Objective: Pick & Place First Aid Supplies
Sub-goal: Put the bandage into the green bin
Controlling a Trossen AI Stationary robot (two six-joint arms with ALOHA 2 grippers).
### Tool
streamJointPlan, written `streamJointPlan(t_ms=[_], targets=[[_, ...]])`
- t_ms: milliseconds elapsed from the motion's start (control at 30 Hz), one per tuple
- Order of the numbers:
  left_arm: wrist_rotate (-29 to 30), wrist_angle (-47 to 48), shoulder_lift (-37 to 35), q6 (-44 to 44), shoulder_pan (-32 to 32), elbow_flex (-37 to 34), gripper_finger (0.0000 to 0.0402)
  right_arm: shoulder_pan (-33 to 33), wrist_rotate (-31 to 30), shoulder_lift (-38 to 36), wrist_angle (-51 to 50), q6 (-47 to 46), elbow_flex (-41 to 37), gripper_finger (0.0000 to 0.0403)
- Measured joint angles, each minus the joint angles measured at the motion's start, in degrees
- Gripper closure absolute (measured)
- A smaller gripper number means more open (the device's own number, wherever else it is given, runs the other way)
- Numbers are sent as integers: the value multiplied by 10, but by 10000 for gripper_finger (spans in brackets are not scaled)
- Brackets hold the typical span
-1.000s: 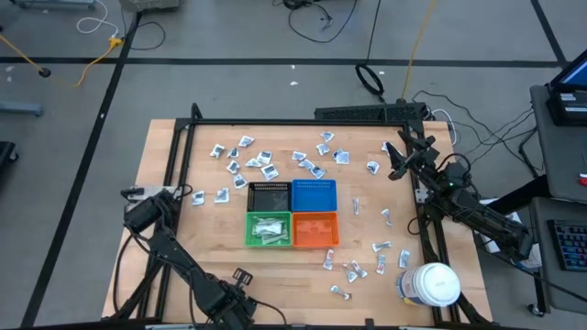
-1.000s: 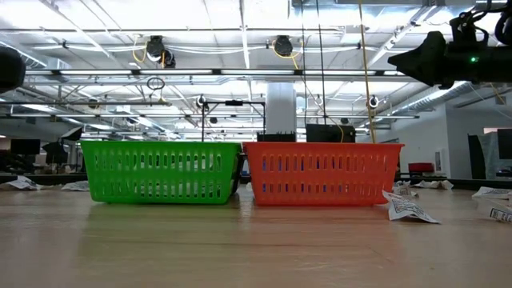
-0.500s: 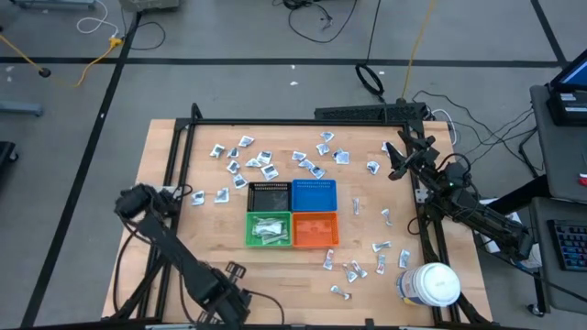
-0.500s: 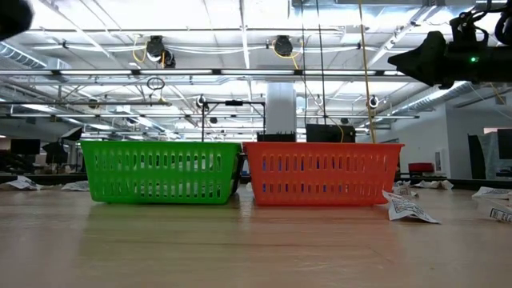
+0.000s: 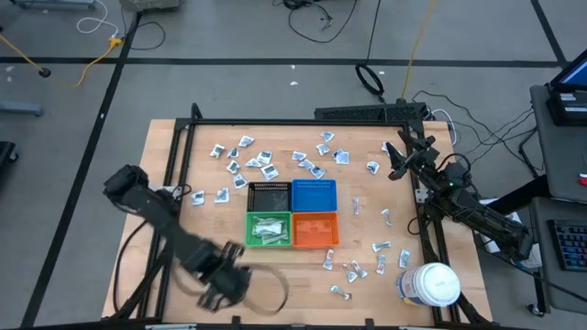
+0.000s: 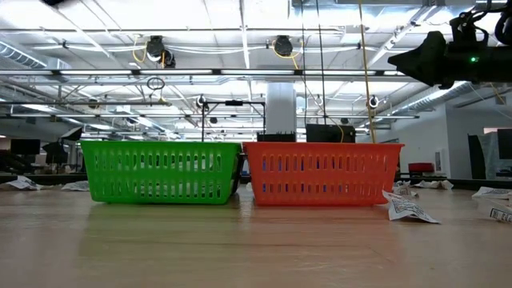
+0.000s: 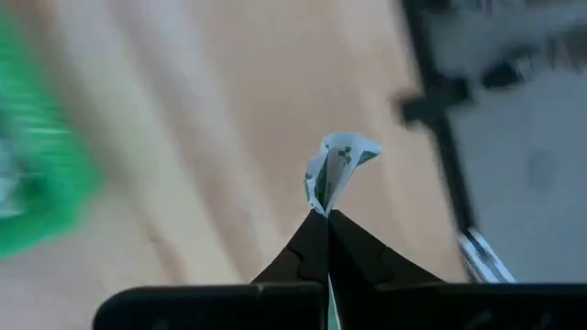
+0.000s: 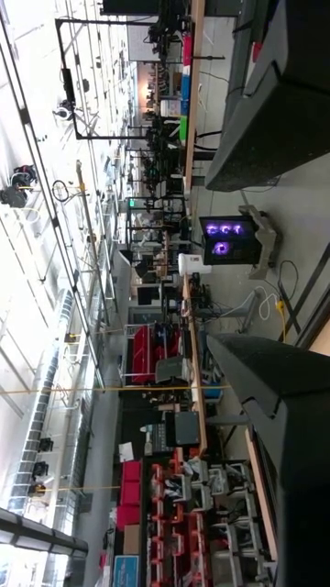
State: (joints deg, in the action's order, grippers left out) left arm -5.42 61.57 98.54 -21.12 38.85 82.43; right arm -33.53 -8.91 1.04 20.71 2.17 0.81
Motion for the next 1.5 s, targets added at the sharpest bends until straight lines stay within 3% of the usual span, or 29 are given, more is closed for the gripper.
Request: streamJointPlan(t_ms=[433, 600, 1200, 1300, 1500], targets=[[0, 52, 0, 118, -267, 0, 401, 0, 0, 0, 0, 0, 0, 140], [-3, 49, 1, 145, -335, 0, 401, 0, 0, 0, 0, 0, 0, 140], [9, -44, 112, 123, -312, 0, 395, 0, 0, 0, 0, 0, 0, 140], [4, -50, 111, 120, -312, 0, 364, 0, 0, 0, 0, 0, 0, 140], [-22, -45, 108, 71, -314, 0, 249, 0, 0, 0, 0, 0, 0, 140]])
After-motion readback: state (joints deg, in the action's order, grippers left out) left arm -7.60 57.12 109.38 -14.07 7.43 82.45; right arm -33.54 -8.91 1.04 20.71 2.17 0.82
